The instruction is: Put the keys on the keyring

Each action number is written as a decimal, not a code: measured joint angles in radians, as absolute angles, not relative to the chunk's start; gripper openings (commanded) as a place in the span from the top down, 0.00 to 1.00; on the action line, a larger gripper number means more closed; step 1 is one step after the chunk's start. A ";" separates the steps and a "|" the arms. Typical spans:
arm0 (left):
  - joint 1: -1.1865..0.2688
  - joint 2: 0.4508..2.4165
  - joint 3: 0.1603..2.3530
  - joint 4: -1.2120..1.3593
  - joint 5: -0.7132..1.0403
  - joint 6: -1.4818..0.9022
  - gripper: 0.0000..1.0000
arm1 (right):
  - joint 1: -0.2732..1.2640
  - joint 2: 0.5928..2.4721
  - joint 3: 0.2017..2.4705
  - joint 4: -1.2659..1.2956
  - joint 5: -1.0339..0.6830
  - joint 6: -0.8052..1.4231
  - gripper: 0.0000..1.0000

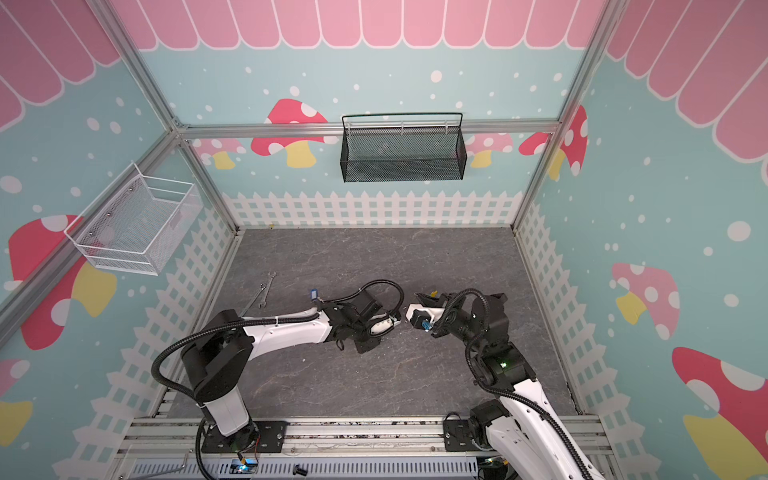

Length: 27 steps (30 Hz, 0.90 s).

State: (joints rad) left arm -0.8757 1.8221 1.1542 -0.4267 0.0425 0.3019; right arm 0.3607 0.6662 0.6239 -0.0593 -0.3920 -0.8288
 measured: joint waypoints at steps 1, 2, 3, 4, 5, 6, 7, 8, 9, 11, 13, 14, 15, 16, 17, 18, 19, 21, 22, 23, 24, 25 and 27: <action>-0.876 1.835 1.166 -0.423 0.041 0.284 0.59 | 0.361 0.656 0.624 -0.058 -0.392 -0.825 1.00; -0.876 1.844 1.174 -0.422 0.041 0.266 0.57 | 0.361 0.646 0.624 -0.058 -0.391 -0.822 1.00; -0.876 1.854 1.185 -0.421 0.041 0.247 0.56 | 0.361 0.637 0.624 -0.059 -0.391 -0.820 1.00; -0.876 1.864 1.195 -0.420 0.041 0.226 0.56 | 0.361 0.630 0.624 -0.059 -0.390 -0.818 1.00; -0.876 1.872 1.202 -0.420 0.040 0.212 0.55 | 0.361 0.624 0.624 -0.059 -0.389 -0.815 1.00; -0.876 1.885 1.213 -0.418 0.036 0.188 0.55 | 0.361 0.618 0.624 -0.059 -0.389 -0.814 1.00; -0.876 1.895 1.218 -0.416 0.033 0.172 0.53 | 0.361 0.613 0.624 -0.059 -0.387 -0.813 1.00; -0.876 1.908 1.225 -0.414 0.026 0.147 0.51 | 0.361 0.609 0.624 -0.060 -0.386 -0.811 1.00; -0.876 1.918 1.232 -0.413 0.020 0.121 0.50 | 0.361 0.605 0.624 -0.060 -0.385 -0.810 1.00; -0.876 1.936 1.241 -0.411 0.005 0.071 0.48 | 0.361 0.600 0.624 -0.060 -0.385 -0.807 1.00; -0.876 1.950 1.250 -0.407 -0.020 0.017 0.46 | 0.361 0.597 0.624 -0.060 -0.385 -0.806 1.00; -0.877 1.955 1.251 -0.406 -0.031 -0.002 0.46 | 0.361 0.597 0.624 -0.060 -0.385 -0.805 1.00; -0.878 1.959 1.254 -0.406 -0.047 -0.028 0.46 | 0.361 0.597 0.624 -0.061 -0.386 -0.804 1.00; -0.878 1.965 1.258 -0.406 -0.061 -0.052 0.46 | 0.361 0.597 0.624 -0.061 -0.386 -0.803 1.00; -0.879 1.971 1.262 -0.407 -0.074 -0.072 0.46 | 0.361 0.597 0.624 -0.061 -0.387 -0.802 1.00; -0.879 1.976 1.269 -0.406 -0.089 -0.094 0.46 | 0.361 0.597 0.624 -0.061 -0.389 -0.802 1.00; -0.879 1.982 1.277 -0.407 -0.109 -0.121 0.46 | 0.361 0.597 0.624 -0.061 -0.390 -0.800 1.00; -0.879 1.993 1.289 -0.408 -0.143 -0.165 0.46 | 0.361 0.597 0.624 -0.061 -0.393 -0.799 1.00; -0.879 1.998 1.298 -0.411 -0.162 -0.187 0.46 | 0.361 0.597 0.624 -0.061 -0.395 -0.799 1.00; -0.879 2.004 1.304 -0.416 -0.178 -0.206 0.46 | 0.361 0.598 0.624 -0.061 -0.397 -0.798 1.00; -0.879 2.011 1.314 -0.421 -0.197 -0.229 0.47 | 0.361 0.598 0.624 -0.061 -0.400 -0.796 1.00; -0.879 2.016 1.322 -0.426 -0.213 -0.247 0.47 | 0.361 0.599 0.624 -0.061 -0.402 -0.795 1.00; -0.879 2.019 1.326 -0.437 -0.243 -0.289 0.48 | 0.361 0.601 0.624 -0.061 -0.403 -0.792 1.00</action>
State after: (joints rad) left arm -0.8795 2.0193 1.3262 -0.4366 -0.2432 -0.2893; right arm 0.3607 0.6010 0.6239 -0.0608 -0.4030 -0.7921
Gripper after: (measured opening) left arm 0.530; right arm 0.047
